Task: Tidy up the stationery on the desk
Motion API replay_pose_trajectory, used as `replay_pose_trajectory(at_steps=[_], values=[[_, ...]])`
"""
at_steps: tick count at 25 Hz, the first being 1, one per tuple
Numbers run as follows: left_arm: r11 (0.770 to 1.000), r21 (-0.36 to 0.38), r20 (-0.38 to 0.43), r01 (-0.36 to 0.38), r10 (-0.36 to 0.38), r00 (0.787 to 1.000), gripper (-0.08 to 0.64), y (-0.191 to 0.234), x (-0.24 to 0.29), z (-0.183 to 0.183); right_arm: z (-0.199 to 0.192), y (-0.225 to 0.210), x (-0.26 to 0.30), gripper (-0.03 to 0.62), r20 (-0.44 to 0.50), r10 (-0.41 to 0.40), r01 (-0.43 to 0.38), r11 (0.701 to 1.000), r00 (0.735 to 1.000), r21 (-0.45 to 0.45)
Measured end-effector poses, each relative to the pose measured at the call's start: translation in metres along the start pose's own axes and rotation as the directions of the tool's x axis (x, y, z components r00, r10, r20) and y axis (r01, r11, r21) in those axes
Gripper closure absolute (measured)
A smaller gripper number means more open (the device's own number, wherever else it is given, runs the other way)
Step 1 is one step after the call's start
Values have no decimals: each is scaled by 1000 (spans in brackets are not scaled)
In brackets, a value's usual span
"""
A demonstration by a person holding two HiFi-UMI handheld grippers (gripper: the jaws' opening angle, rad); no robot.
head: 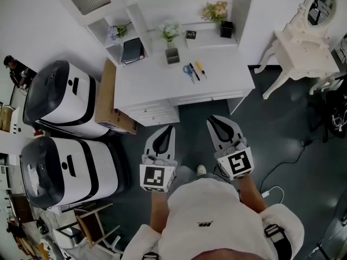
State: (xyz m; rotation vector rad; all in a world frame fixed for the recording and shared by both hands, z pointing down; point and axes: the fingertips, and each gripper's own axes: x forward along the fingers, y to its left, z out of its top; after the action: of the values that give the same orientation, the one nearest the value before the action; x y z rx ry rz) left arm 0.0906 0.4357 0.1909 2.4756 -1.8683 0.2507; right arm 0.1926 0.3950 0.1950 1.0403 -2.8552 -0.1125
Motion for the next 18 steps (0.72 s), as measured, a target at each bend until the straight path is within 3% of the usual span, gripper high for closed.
replay_pose_trajectory(at_steps=[11, 18], values=[[1000, 3, 10, 0, 0, 1000, 560, 40, 43, 0, -5, -23, 50, 594, -14, -8, 8, 1000, 1000, -17], [999, 6, -4, 47, -47, 999, 560, 79, 87, -11, -13, -38, 104, 594, -24, -36, 36, 999, 999, -10]])
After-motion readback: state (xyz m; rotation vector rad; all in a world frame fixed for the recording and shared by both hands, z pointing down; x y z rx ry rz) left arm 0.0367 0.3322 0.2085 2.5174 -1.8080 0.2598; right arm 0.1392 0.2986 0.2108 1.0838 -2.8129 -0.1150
